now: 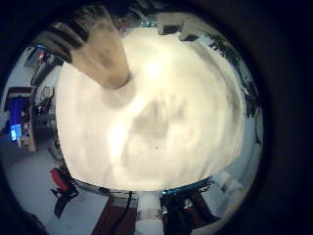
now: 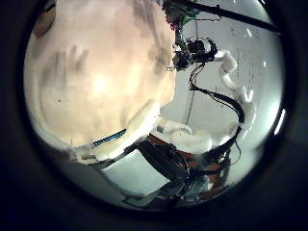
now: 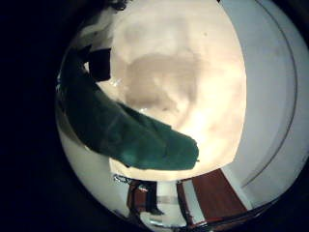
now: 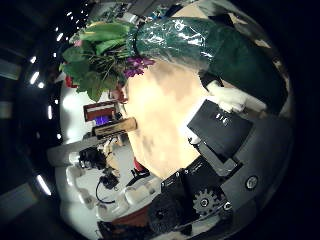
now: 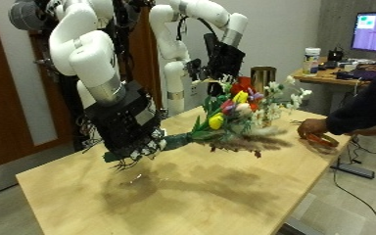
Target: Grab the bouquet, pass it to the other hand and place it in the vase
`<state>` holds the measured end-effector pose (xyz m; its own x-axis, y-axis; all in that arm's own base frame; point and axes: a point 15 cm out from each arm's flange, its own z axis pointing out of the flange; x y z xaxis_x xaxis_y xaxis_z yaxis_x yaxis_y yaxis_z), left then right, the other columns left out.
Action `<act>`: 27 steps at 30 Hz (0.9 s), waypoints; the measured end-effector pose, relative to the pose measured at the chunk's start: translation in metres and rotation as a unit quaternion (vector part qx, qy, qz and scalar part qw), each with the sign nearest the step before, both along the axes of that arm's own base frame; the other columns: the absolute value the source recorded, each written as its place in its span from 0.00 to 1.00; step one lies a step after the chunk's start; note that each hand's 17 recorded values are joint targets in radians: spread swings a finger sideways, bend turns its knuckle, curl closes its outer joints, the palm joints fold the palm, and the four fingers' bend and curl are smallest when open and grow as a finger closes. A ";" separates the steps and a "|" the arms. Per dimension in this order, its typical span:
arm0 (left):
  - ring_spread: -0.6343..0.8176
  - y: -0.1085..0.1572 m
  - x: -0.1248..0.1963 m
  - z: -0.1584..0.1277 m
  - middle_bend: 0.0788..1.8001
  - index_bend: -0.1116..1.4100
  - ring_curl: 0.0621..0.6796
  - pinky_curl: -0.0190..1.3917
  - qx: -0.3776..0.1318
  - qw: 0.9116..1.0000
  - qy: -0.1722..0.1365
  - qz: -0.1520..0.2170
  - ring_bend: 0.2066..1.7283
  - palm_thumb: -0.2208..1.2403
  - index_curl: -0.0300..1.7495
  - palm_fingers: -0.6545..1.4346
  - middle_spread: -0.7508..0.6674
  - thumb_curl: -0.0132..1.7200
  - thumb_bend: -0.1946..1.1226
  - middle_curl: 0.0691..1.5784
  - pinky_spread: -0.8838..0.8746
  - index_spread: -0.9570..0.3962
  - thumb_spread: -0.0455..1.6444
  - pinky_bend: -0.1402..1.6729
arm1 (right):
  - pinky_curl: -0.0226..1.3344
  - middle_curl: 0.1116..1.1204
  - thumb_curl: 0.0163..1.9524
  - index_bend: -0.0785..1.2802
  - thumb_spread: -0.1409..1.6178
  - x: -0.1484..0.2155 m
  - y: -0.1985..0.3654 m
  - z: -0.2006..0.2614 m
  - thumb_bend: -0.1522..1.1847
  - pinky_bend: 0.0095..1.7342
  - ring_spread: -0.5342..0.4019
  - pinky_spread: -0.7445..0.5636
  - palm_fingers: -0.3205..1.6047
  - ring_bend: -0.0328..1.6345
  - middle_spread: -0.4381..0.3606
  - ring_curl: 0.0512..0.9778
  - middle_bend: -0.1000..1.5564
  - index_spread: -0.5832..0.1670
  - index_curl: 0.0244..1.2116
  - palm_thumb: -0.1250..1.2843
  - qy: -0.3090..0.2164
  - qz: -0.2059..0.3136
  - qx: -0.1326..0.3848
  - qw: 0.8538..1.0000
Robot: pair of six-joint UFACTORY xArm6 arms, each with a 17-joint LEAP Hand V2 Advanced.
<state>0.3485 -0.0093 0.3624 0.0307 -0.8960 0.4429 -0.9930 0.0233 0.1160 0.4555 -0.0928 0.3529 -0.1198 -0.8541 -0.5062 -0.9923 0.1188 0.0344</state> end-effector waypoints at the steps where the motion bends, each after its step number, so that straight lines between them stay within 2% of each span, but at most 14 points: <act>1: 0.74 0.000 -0.001 0.000 0.05 0.20 0.19 0.22 -0.003 1.000 -0.001 0.003 0.17 0.39 0.25 0.45 0.70 0.17 0.13 0.15 0.69 0.72 0.68 0.20 | 0.71 0.70 0.54 0.71 0.37 -0.001 0.002 0.006 0.23 0.74 0.36 0.43 0.73 0.89 0.36 0.63 0.84 0.28 0.94 0.96 -0.007 0.002 0.003 1.000; 7: 0.75 0.001 -0.002 0.005 0.06 0.19 0.19 0.23 -0.028 0.999 -0.025 0.027 0.18 0.36 0.24 0.44 0.74 0.17 0.13 0.15 0.68 0.74 0.67 0.21 | 0.76 0.70 0.56 0.71 0.35 -0.012 0.013 0.032 0.22 0.71 0.36 0.42 0.73 0.89 0.36 0.64 0.84 0.29 0.94 0.97 -0.047 0.027 0.024 0.998; 15: 0.74 0.003 -0.002 0.021 0.07 0.18 0.19 0.23 -0.085 0.993 -0.059 0.054 0.20 0.33 0.22 0.46 0.68 0.17 0.13 0.17 0.67 0.75 0.65 0.20 | 0.81 0.69 0.58 0.71 0.33 -0.028 0.036 0.057 0.21 0.68 0.36 0.42 0.74 0.89 0.36 0.64 0.84 0.29 0.95 0.96 -0.082 0.072 0.101 0.989; 20: 0.74 0.004 -0.003 0.025 0.06 0.18 0.20 0.23 -0.124 0.988 -0.073 0.064 0.22 0.32 0.21 0.45 0.68 0.17 0.13 0.18 0.66 0.77 0.62 0.22 | 0.84 0.69 0.58 0.70 0.33 -0.038 0.051 0.072 0.21 0.67 0.36 0.42 0.74 0.89 0.36 0.64 0.84 0.29 0.95 0.97 -0.103 0.104 0.164 0.976; 27: 0.72 0.013 -0.006 0.034 0.07 0.18 0.19 0.23 -0.180 0.973 -0.112 0.087 0.24 0.30 0.20 0.44 0.69 0.18 0.13 0.18 0.66 0.78 0.60 0.24 | 0.86 0.69 0.59 0.70 0.32 -0.048 0.070 0.088 0.21 0.66 0.36 0.41 0.74 0.89 0.36 0.64 0.84 0.28 0.95 0.97 -0.125 0.147 0.230 0.954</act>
